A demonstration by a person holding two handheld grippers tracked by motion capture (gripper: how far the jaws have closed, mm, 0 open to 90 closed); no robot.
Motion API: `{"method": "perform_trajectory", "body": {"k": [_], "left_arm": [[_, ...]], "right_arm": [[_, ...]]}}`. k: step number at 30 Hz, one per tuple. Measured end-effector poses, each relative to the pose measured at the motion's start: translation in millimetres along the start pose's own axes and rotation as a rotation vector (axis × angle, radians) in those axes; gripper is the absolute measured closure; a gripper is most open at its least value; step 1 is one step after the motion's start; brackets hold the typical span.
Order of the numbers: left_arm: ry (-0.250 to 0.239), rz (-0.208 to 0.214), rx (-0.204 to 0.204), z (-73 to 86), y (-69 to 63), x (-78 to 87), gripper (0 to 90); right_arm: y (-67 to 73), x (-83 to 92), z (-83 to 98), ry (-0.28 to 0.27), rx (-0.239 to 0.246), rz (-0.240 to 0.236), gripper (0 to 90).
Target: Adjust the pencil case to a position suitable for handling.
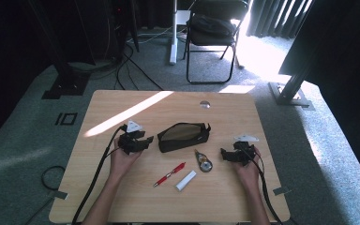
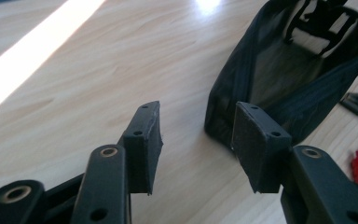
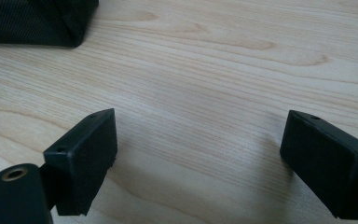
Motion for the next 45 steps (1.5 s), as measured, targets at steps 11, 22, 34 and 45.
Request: {"method": "perform_trajectory", "body": {"k": [11, 22, 34, 45], "left_arm": [[-0.022, 0.060, -0.031, -22.6, -20.3, -17.0, 55.3], [-0.013, 0.083, -0.062, -25.5, -31.1, -32.5, 57.9], [0.017, 0.069, -0.156, -21.0, -36.5, -32.3, 72.0], [-0.002, 0.068, -0.182, -3.8, -22.7, -7.1, 74.9]], "right_arm": [[0.0, 0.0, 0.0, 0.000, 0.000, 0.000, 10.8], [0.0, 0.0, 0.0, 0.000, -0.001, 0.000, 10.8], [0.1, -0.1, 0.0, -0.001, -0.001, 0.000, 10.8], [0.0, 0.0, 0.0, 0.000, 0.000, 0.000, 10.8]]}}
Point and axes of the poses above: each handheld gripper's, and its own axes: x roughly backward along the jaws, z roughly out of its underside, y roughly to its left, the point moved 4 cm from there along -x, roughly forward along the jaws, and after that the axes turned 15 degrees about -z, right-handed, at the moved point
